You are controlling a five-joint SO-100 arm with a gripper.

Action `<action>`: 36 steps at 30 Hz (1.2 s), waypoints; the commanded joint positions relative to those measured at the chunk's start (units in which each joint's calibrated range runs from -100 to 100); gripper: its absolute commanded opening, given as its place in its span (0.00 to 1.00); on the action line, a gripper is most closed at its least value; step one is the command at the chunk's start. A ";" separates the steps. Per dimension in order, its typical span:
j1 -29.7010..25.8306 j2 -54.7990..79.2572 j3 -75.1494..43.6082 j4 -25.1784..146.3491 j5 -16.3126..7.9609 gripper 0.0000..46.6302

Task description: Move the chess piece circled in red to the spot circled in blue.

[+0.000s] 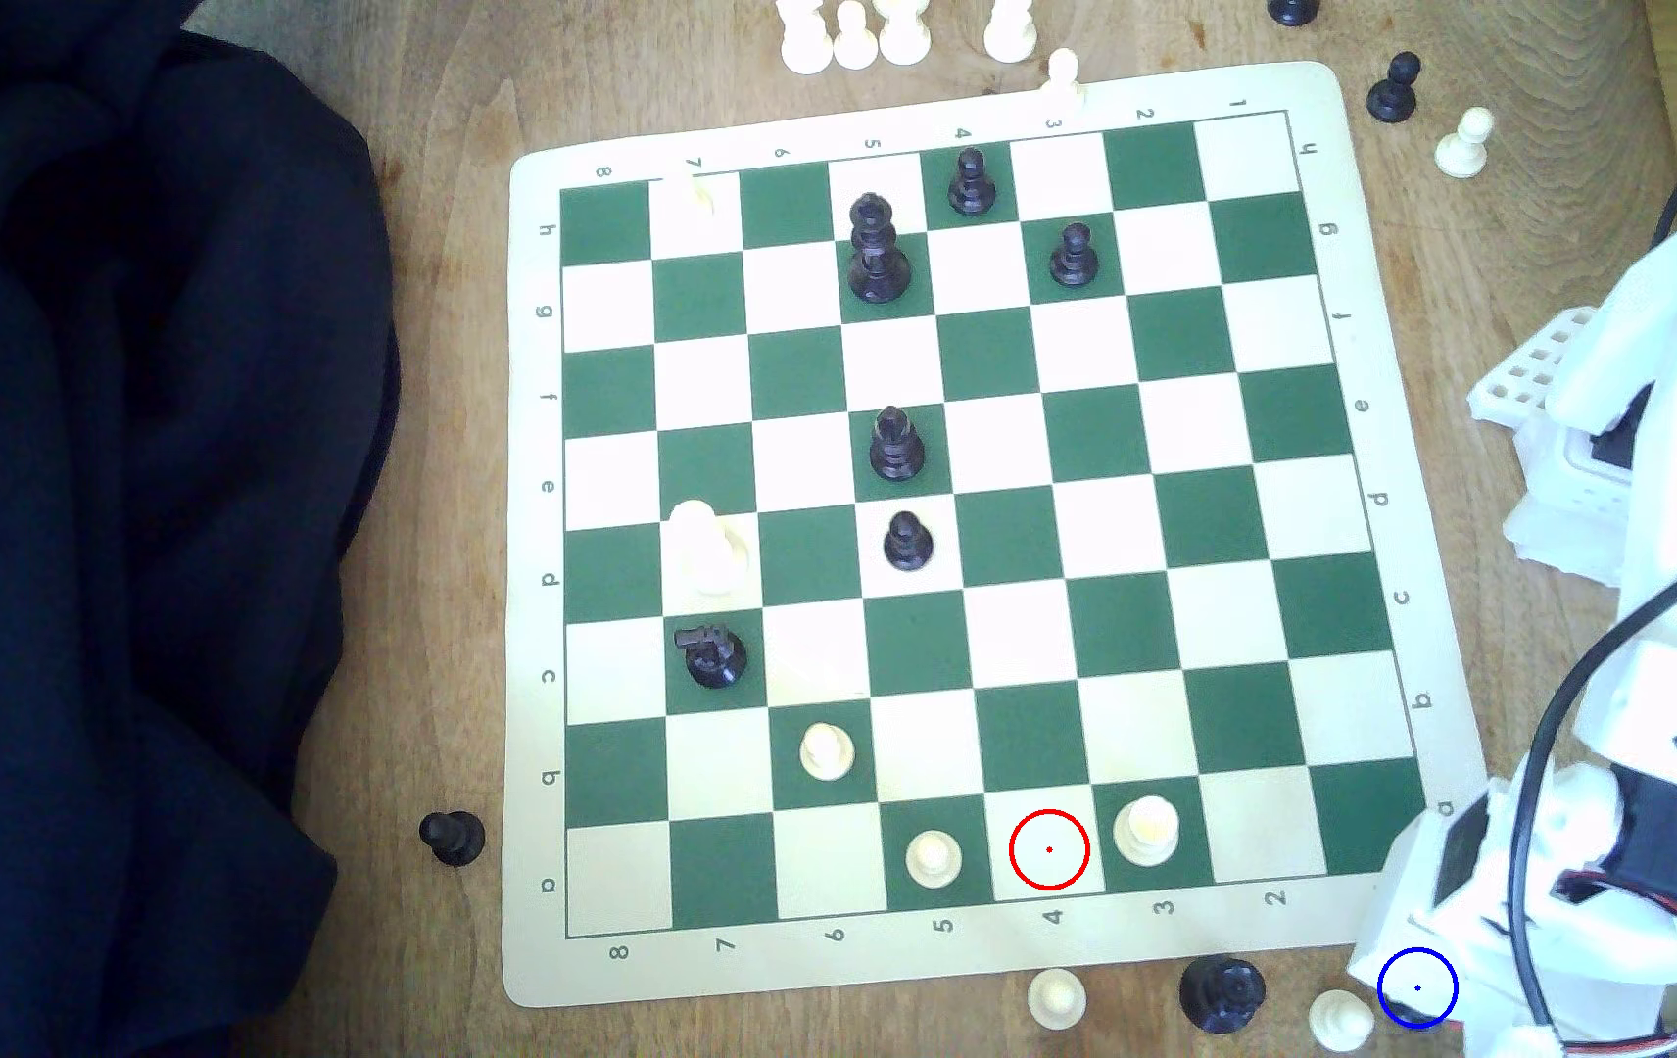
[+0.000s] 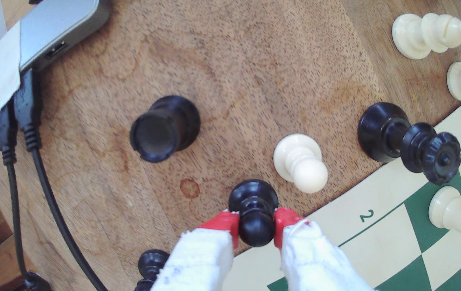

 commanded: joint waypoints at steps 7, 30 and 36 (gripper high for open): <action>0.51 0.26 -0.48 0.30 0.29 0.05; 1.06 -0.76 -0.11 2.35 0.10 0.32; 1.84 -7.13 -0.21 4.15 -0.05 0.34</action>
